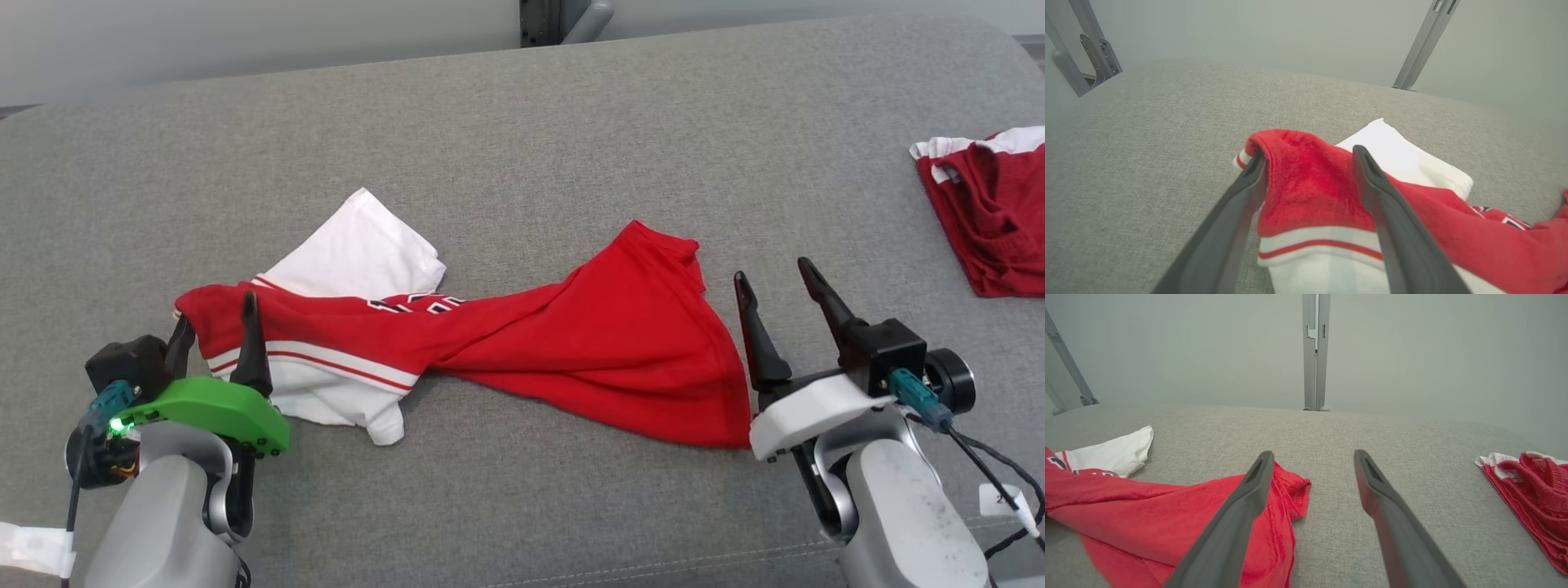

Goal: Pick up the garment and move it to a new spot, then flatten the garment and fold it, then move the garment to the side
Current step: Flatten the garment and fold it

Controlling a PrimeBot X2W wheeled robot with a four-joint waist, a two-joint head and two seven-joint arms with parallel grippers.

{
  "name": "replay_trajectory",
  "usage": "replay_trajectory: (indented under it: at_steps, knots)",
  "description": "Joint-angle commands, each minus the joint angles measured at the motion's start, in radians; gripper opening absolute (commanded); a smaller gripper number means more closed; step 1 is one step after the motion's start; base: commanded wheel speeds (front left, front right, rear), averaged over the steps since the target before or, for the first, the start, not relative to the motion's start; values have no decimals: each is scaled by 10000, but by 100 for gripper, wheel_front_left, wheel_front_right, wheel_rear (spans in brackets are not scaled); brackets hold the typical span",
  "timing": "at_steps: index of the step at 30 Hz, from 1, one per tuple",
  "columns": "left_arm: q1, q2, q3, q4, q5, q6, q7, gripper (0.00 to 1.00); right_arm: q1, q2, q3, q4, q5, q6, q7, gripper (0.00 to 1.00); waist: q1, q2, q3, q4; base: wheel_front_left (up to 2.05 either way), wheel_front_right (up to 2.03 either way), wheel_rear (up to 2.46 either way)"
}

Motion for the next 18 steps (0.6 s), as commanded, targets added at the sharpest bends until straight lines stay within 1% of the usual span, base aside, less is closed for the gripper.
replay_trajectory:
  at_steps: [1,5,10,12,15,18]
  knots:
    - [99,20,77,54,63,-16,-30,100,-193,-113,-42,148,-107,-8,85,100,0,101,-27,180,0,0,0]
    - [394,-61,196,257,111,-85,-30,100,-770,-392,-92,740,-177,-8,237,100,0,101,-77,518,0,0,0]
    - [638,121,354,124,309,-48,-29,100,-1354,-788,-98,1524,-4,-8,560,100,0,101,-134,918,0,0,0]
    - [749,123,463,-235,370,-13,-31,100,-1604,-904,-140,1852,141,-8,688,100,0,101,-131,1056,0,0,0]
    - [997,-28,603,-971,547,13,-31,100,-1976,-1127,-85,2490,297,-8,916,100,0,101,-111,1281,0,0,0]
    - [1295,-312,616,-1756,725,-3,-29,100,-2429,-1336,120,3282,437,-8,1352,100,0,101,-86,1533,0,0,0]
